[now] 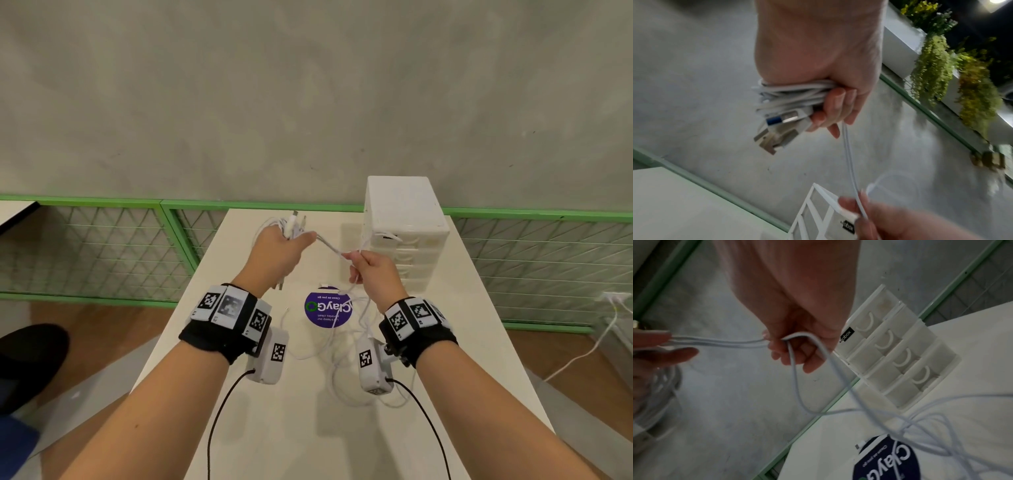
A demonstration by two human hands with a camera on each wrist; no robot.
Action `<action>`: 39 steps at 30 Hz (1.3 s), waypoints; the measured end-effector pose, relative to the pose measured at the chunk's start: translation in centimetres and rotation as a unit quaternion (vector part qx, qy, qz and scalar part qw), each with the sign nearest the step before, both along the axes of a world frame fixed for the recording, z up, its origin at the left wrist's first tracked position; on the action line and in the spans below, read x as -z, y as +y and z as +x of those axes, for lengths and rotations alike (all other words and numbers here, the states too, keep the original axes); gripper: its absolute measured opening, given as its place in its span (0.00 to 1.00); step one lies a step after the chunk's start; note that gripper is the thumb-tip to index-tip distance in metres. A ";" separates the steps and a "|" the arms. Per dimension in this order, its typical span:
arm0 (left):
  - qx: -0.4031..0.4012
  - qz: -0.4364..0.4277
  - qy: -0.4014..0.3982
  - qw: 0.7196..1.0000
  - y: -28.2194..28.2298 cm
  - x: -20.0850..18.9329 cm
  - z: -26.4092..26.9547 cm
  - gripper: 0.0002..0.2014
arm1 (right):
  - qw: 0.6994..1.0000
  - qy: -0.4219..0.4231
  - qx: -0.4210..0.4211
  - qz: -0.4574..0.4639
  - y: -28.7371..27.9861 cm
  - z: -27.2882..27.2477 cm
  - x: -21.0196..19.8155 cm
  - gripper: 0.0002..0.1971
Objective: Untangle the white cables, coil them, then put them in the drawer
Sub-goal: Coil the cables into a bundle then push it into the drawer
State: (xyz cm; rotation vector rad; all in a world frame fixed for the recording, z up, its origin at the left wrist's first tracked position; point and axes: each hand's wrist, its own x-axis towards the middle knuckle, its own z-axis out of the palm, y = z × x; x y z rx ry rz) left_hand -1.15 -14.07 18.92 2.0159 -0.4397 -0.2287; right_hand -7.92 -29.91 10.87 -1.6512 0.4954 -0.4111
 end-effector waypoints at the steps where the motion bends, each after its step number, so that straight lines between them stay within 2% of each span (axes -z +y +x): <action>1: -0.015 -0.012 0.004 1.000 0.1 -0.1 0.2 0.22 | 1.000 0.009 0.006 -0.023 -0.1 -0.1 0.3 0.12; 3: -0.035 -0.032 0.010 0.999 0.3 -0.3 0.4 0.18 | 0.997 0.027 0.022 -0.076 -0.3 -0.3 0.8 0.10; 6: -0.085 -0.111 0.022 0.990 1.0 -1.4 1.1 0.14 | 0.990 0.069 0.071 -0.101 -1.7 -1.2 2.8 0.04; 9: -0.136 -0.168 0.000 0.976 2.1 -3.0 2.1 0.16 | 0.968 0.185 0.091 -0.141 -4.3 -3.2 5.8 0.06; 11: -0.137 -0.172 -0.007 0.975 2.5 -3.5 2.4 0.16 | 0.943 0.259 0.081 -0.195 -5.2 -4.3 7.3 0.07; 14: -0.111 -0.135 -0.009 0.985 2.2 -3.0 2.2 0.15 | 0.922 0.289 0.054 -0.251 -5.1 -4.3 8.0 0.12; 17: -0.098 -0.099 -0.006 0.990 1.4 -2.2 1.8 0.16 | 0.933 0.217 0.081 -0.276 -4.5 -3.4 6.8 0.18; 19: -0.092 -0.070 -0.010 0.993 1.0 -1.9 1.4 0.17 | 0.957 0.094 0.104 -0.255 -3.6 -2.8 4.7 0.18; 21: -0.081 -0.047 -0.015 0.995 0.5 -1.6 1.0 0.15 | 0.973 -0.020 0.073 -0.218 -2.1 -2.5 1.7 0.19; 22: -0.074 -0.042 -0.013 0.996 0.2 -1.5 0.8 0.15 | 0.975 -0.047 0.029 -0.215 -1.1 -2.4 0.3 0.21; 25: -0.050 -0.043 0.003 0.998 -0.6 -1.6 0.2 0.16 | 0.953 -0.053 -0.104 -0.281 1.7 -1.5 -1.9 0.30; 27: -0.033 -0.038 0.008 0.999 -0.8 -1.9 -0.1 0.15 | 0.946 -0.063 -0.135 -0.287 2.7 -0.7 -1.9 0.29; 31: 0.017 -0.023 0.007 1.000 -0.2 -2.0 0.0 0.14 | 0.972 -0.100 -0.100 -0.189 2.8 -0.2 -2.4 0.11; 33: 0.061 0.050 0.014 0.997 0.4 -1.5 0.3 0.17 | 0.974 -0.132 -0.044 -0.180 1.9 0.1 -2.7 0.11; 35: 0.130 0.140 0.051 0.980 0.7 -0.8 0.1 0.24 | 0.966 -0.165 -0.018 -0.200 1.1 0.3 -3.0 0.10; 37: 0.204 0.172 0.105 0.958 0.8 -0.5 -0.5 0.28 | 0.958 -0.197 -0.015 -0.209 0.8 0.7 -3.3 0.10; 39: 0.269 0.156 0.138 0.940 0.7 -0.6 -1.3 0.28 | 0.961 -0.207 -0.018 -0.180 0.7 0.8 -3.7 0.09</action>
